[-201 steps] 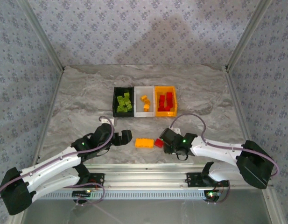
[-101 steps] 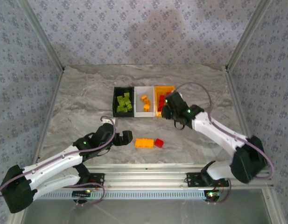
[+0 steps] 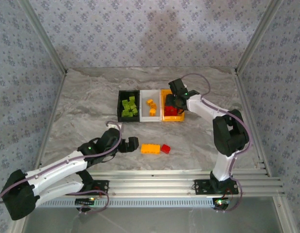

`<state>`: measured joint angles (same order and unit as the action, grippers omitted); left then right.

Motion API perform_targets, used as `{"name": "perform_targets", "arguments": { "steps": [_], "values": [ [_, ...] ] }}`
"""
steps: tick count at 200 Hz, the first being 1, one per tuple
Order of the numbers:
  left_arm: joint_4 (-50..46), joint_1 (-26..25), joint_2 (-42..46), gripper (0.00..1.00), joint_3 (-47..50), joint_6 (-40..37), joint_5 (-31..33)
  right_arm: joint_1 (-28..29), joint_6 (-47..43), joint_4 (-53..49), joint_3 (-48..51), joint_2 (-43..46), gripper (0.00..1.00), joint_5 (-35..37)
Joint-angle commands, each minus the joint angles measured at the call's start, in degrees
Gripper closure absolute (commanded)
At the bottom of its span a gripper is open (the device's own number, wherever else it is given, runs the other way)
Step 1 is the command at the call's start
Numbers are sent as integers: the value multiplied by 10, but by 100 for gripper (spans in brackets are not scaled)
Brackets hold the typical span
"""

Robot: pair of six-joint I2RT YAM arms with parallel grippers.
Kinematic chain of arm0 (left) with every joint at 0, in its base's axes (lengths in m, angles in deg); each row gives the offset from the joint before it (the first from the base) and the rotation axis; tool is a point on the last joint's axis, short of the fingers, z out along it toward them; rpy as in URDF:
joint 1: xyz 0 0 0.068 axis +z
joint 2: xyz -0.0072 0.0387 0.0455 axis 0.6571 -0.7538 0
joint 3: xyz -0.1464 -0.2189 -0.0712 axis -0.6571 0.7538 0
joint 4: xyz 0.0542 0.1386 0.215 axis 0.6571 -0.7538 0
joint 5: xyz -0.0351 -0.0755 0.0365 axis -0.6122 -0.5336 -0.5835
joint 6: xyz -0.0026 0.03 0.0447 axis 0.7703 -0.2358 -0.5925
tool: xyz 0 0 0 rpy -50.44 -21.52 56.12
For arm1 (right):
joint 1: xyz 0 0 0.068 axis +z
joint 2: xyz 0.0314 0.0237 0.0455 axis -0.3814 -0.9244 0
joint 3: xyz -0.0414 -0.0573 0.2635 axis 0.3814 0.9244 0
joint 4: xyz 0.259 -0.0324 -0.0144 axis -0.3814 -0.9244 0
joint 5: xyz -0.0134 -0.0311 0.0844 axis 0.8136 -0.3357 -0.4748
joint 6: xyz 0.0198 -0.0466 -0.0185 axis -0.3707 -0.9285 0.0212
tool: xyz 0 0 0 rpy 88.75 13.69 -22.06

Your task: Sort the legos into containers by color

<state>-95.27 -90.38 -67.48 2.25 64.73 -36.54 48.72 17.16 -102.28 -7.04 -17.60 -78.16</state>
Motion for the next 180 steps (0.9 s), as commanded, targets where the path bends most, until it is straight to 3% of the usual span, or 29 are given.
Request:
{"name": "perform_targets", "arguments": {
  "steps": [1,48,83,128,156,180],
  "values": [
    [7,-2,-5,0,-10,-15,-12,9,-5,-4,-1,41,24,-2],
    [20,-2,-32,1,-23,-39,-40,72,7,-8,131,182,20,12],
    [-6,-31,-138,8,-83,-85,-61,118,29,-6,230,276,20,28],
    [-41,-99,-281,12,-150,-108,4,132,64,-6,308,354,19,43],
    [-58,-105,-335,17,-167,-95,58,131,67,-12,318,380,19,53],
    [-63,-92,-329,24,-155,-81,97,131,66,-15,317,394,19,58]
  ]
}}
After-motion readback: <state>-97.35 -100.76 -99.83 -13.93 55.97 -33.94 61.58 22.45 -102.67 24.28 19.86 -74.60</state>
